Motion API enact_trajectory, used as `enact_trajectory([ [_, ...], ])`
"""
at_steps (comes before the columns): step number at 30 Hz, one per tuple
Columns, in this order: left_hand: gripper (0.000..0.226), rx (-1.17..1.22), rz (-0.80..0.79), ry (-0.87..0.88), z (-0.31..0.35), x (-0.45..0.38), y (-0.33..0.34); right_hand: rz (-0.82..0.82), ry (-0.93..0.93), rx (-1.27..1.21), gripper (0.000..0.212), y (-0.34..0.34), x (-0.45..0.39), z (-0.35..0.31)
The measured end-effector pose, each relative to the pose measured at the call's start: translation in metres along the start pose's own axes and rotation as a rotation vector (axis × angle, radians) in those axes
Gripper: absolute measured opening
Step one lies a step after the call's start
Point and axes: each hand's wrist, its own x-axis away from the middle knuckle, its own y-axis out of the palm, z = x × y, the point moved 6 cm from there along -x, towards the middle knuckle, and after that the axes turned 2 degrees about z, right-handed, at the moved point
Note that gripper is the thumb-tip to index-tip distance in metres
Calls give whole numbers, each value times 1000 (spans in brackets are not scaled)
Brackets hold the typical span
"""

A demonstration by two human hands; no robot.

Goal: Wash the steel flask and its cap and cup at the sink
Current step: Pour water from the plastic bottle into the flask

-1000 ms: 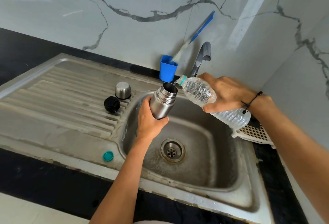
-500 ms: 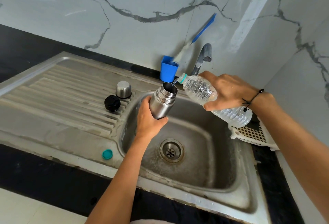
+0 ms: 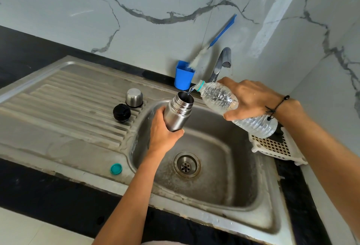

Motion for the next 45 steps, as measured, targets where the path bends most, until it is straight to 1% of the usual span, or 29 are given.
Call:
enact_trajectory([
  [19, 78, -5, -8, -22, -4, -1, 5, -30, 2, 24, 80, 5, -1, 1],
  [45, 79, 20, -15, -35, -6, 0, 4, -43, -17, 61, 80, 2, -3, 4],
])
